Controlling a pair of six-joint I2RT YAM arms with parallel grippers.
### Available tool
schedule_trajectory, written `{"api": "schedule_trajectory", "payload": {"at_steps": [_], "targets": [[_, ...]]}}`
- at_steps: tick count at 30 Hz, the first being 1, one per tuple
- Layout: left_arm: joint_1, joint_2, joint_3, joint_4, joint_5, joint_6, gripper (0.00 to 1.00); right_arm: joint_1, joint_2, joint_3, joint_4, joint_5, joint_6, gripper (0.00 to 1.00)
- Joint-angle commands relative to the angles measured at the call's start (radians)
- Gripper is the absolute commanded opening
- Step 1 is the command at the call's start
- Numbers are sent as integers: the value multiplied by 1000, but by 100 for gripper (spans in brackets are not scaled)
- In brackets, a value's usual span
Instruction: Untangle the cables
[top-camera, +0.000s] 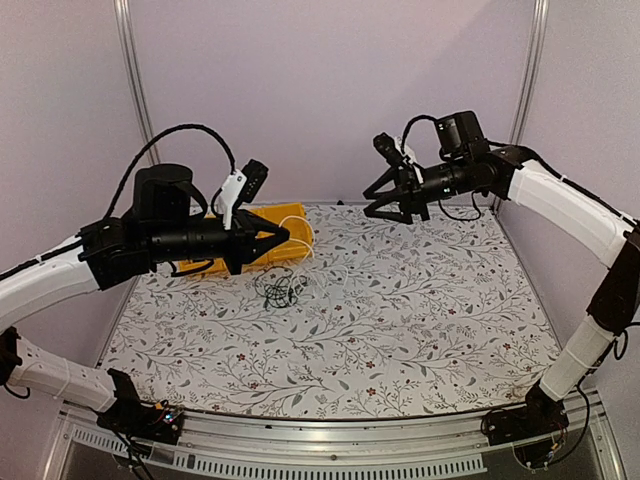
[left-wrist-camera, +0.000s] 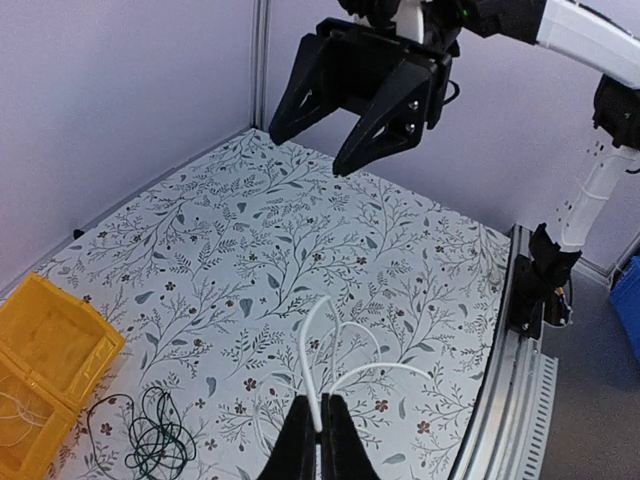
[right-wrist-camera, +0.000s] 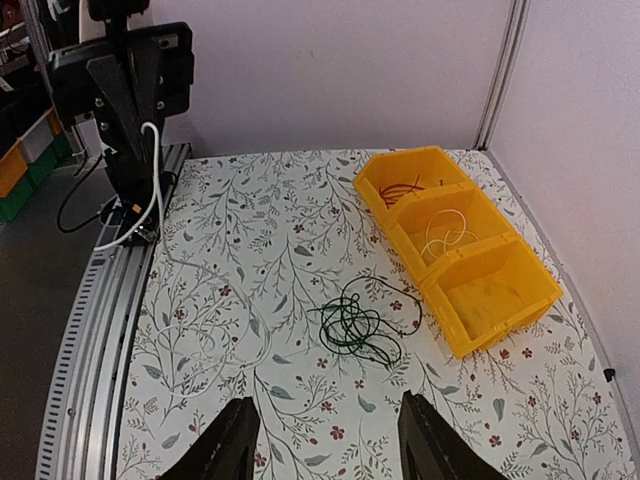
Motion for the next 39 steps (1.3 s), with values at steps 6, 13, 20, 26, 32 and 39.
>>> {"api": "schedule_trajectory", "payload": {"at_steps": [6, 13, 20, 26, 32, 39], "targets": [[-28, 24, 16, 25, 52, 54, 0, 136, 78, 152, -21, -120, 140, 55], [-30, 41, 17, 26, 66, 63, 0, 217, 153, 174, -41, -114, 155, 56], [-34, 61, 25, 34, 75, 63, 0, 236, 199, 194, -30, -125, 184, 42], [-38, 69, 15, 39, 44, 70, 7, 236, 196, 188, -19, -131, 195, 0], [-49, 61, -176, 356, -58, 84, 44, 236, 155, 156, 36, -134, 234, 0], [-48, 207, -346, 755, -136, 115, 45, 236, 108, 164, 61, -159, 275, 0]]}}
